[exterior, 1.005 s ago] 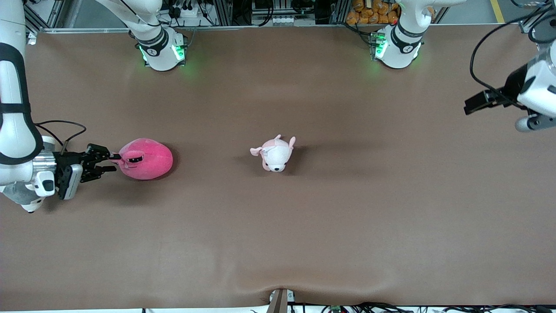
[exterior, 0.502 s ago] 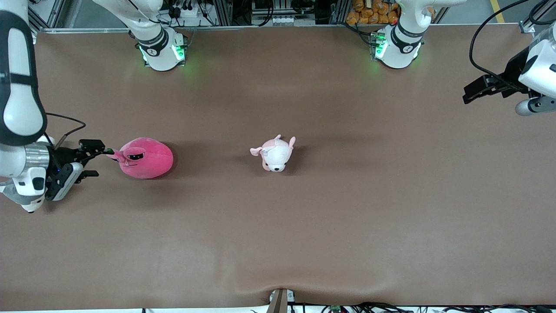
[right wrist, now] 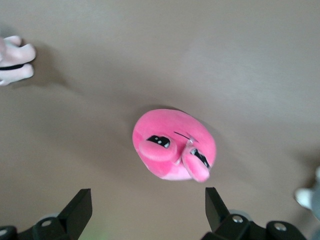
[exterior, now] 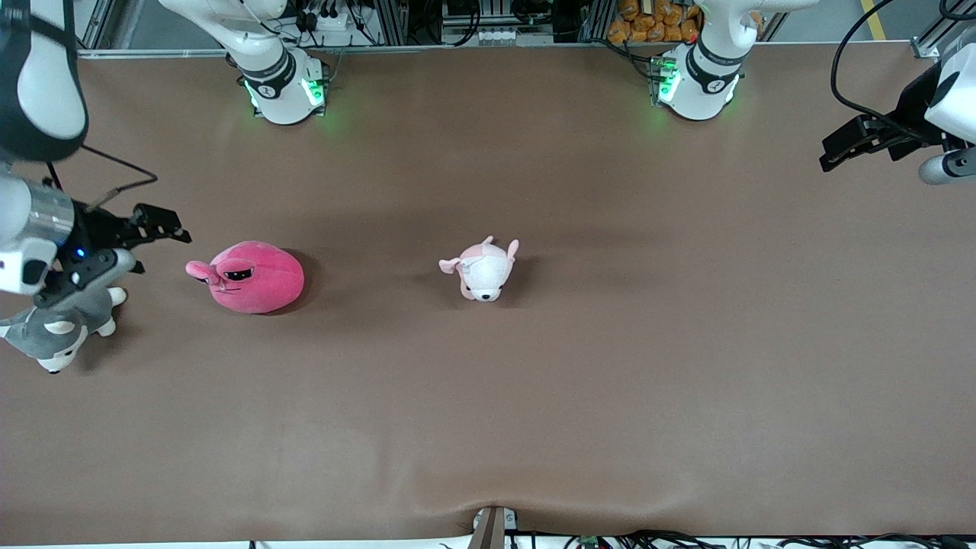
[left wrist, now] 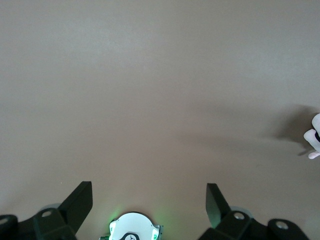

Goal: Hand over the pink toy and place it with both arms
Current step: 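Open the right gripper and withdraw it from the pink plush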

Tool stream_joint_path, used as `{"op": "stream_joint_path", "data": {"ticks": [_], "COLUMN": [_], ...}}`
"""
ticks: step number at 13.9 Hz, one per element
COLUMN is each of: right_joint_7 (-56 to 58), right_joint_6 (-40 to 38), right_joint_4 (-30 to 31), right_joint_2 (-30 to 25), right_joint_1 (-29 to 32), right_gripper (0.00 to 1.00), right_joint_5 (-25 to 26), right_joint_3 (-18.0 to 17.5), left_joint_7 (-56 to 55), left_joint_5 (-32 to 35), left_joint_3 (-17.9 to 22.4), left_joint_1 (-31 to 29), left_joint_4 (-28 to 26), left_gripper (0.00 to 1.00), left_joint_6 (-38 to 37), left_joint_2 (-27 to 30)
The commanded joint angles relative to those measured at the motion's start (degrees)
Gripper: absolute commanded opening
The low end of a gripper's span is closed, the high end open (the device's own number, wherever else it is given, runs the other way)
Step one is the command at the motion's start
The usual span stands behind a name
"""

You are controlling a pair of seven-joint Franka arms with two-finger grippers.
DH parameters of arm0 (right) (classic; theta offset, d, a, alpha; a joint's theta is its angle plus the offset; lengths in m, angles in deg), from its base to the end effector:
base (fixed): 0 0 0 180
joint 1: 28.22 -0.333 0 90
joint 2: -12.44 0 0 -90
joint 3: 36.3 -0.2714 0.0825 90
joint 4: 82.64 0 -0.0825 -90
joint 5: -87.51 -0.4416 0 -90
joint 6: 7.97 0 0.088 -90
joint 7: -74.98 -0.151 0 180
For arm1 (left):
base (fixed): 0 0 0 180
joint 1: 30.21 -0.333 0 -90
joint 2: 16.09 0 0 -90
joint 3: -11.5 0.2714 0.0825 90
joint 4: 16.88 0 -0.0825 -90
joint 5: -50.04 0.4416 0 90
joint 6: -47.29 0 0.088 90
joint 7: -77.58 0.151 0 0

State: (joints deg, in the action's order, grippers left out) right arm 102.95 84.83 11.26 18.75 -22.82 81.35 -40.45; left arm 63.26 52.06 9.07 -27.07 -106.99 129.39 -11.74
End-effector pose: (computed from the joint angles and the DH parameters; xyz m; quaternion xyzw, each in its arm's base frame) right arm 0.6291 0.0009 0.4367 -0.9707 -0.2243 0.0478 0.0717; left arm 0.5719 -0.0507 0.5686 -0.9962 -0.0782 0.0282 0.0244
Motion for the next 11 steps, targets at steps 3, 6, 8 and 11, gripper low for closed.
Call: {"op": "stream_joint_path", "data": {"ticks": [3,6,8,11], "right_joint_7": [-6.61,-10.1,-16.86,-27.06], "right_joint_6": [-1.21,-2.35,-4.9,-6.23], "right_joint_4": [1.47,1.82,1.29,-0.71], "right_joint_2": [-9.37,-12.02,-12.81,-12.9], "right_joint_1": [-0.74,-3.47,-3.47,-3.56], "right_gripper": [1.0,1.0,1.0,1.0], "right_joint_5": [3.35,3.53,3.62,3.62], "right_joint_3": [3.42,8.19,8.28,7.58], "left_joint_7": [0.34,0.43,0.34,0.34], "left_joint_5": [-0.88,-0.88,-0.88,-0.97], "left_joint_3": [0.14,0.14,0.14,0.14], "left_joint_1": [0.02,-0.07,-0.15,-0.07], "left_joint_4": [-1.3,-1.38,-1.47,-1.47], "left_gripper": [1.0,1.0,1.0,1.0], "left_joint_6": [0.53,0.53,0.53,0.53], "left_joint_2": [1.54,1.63,1.71,2.15]}}
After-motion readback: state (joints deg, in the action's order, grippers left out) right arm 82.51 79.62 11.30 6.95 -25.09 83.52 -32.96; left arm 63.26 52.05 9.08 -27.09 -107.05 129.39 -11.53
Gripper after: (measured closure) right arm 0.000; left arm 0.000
